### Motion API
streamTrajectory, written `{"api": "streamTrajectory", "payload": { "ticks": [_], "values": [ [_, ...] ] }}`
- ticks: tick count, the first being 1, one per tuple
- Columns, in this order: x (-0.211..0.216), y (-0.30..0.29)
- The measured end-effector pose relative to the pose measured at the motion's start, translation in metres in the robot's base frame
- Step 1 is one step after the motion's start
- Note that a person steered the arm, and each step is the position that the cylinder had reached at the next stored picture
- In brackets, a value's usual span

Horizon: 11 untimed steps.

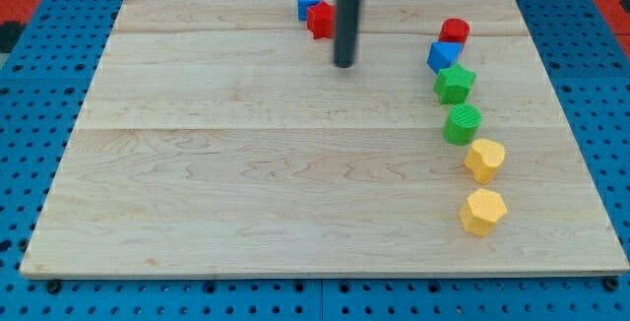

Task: Move the red star diagonally top left to the red circle

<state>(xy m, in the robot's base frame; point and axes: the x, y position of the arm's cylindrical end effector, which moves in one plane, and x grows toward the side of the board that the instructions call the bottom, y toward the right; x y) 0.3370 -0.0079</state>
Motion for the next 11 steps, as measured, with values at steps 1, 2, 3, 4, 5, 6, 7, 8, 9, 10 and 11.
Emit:
{"api": "streamTrajectory", "payload": {
  "ticks": [1, 2, 3, 4, 5, 6, 7, 8, 9, 10, 11],
  "values": [
    [-0.045, -0.043],
    [-0.071, -0.037],
    [-0.072, -0.002],
    [-0.074, 0.061],
    [-0.067, 0.064],
    [-0.075, 0.032],
    [-0.098, 0.035],
    [-0.099, 0.095],
    [-0.100, 0.127],
    [-0.112, 0.080],
    [-0.139, 0.093]
  ]
}}
